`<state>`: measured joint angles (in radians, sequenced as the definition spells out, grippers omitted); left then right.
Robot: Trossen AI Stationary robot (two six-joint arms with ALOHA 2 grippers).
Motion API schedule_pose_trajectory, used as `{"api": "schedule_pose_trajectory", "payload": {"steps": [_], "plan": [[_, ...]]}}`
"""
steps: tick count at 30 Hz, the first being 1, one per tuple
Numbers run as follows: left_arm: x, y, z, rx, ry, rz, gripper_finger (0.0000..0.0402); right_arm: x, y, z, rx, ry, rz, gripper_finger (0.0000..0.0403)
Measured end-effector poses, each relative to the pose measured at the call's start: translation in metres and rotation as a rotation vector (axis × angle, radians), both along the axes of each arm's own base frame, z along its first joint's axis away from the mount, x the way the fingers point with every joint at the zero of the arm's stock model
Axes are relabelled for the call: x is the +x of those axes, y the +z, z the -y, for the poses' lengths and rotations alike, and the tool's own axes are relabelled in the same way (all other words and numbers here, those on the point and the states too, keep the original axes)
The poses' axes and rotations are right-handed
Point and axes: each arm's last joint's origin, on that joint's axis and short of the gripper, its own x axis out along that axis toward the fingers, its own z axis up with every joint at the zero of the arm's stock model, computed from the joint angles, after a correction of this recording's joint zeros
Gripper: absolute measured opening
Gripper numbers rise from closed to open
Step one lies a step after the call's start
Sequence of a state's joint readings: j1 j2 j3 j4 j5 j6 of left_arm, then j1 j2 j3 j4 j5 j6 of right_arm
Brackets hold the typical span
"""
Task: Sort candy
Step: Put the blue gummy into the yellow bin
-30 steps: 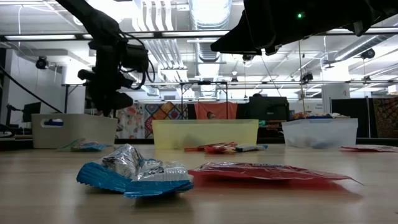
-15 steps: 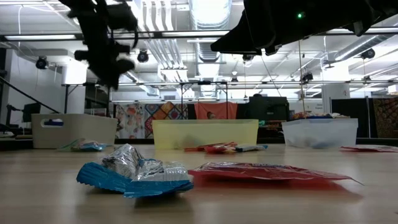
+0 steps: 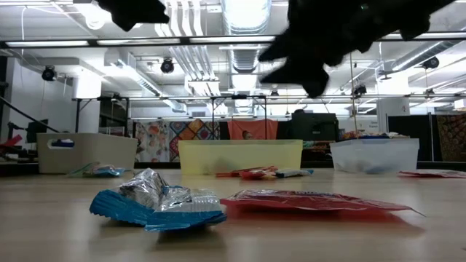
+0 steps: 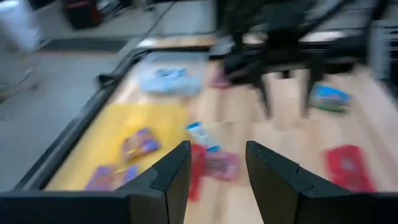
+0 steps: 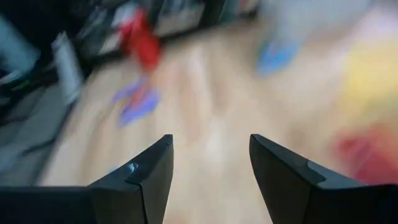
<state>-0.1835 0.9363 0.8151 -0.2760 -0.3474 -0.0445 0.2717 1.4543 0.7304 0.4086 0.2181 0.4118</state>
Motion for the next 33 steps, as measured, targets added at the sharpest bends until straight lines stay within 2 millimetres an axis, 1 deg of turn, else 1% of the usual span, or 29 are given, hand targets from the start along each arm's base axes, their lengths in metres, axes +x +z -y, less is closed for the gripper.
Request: {"api": "schedule_pose_trajectory", "payload": {"steps": [2, 4, 8, 11, 15, 18, 21, 23, 26, 29, 33], "plan": [[0.0, -0.005, 0.012, 0.005, -0.055, 0.019, 0.0137, -0.002, -0.004, -0.001, 0.133, 0.07, -0.158, 0.0201], [0.001, -0.01, 0.021, 0.01, -0.096, 0.019, 0.0137, -0.006, -0.007, -0.004, 0.229, 0.127, -0.319, 0.0201], [0.005, -0.017, 0.027, 0.003, -0.114, -0.006, 0.0137, -0.014, -0.003, -0.015, 0.377, 0.192, -0.62, 0.0201], [0.009, -0.02, 0.028, 0.0, -0.109, -0.017, 0.0137, -0.024, 0.007, -0.023, 0.415, 0.144, -0.826, 0.0201], [0.013, -0.025, 0.029, 0.022, -0.086, -0.038, 0.0137, -0.037, 0.022, -0.032, 0.415, 0.023, -1.012, 0.0201], [0.016, -0.028, 0.029, 0.041, -0.057, -0.048, 0.0137, -0.042, 0.028, -0.04, 0.419, -0.034, -1.047, 0.0201], [0.017, -0.028, 0.028, 0.049, -0.039, -0.049, 0.0137, -0.048, 0.026, -0.05, 0.452, -0.067, -1.079, 0.0201], [0.017, -0.028, 0.029, 0.049, -0.039, -0.044, 0.0137, -0.054, 0.023, -0.057, 0.44, -0.047, -1.1, 0.0201], [0.017, -0.027, 0.029, 0.047, -0.039, -0.039, 0.0137, -0.065, 0.019, -0.072, 0.299, 0.08, -1.089, 0.0201], [0.017, -0.027, 0.029, 0.048, -0.039, -0.035, 0.0137, -0.081, 0.013, -0.09, 0.193, 0.132, -1.08, 0.0201], [0.017, -0.027, 0.029, 0.048, -0.04, -0.035, 0.0137, -0.095, 0.008, -0.107, 0.158, 0.09, -1.033, 0.0201]]}}
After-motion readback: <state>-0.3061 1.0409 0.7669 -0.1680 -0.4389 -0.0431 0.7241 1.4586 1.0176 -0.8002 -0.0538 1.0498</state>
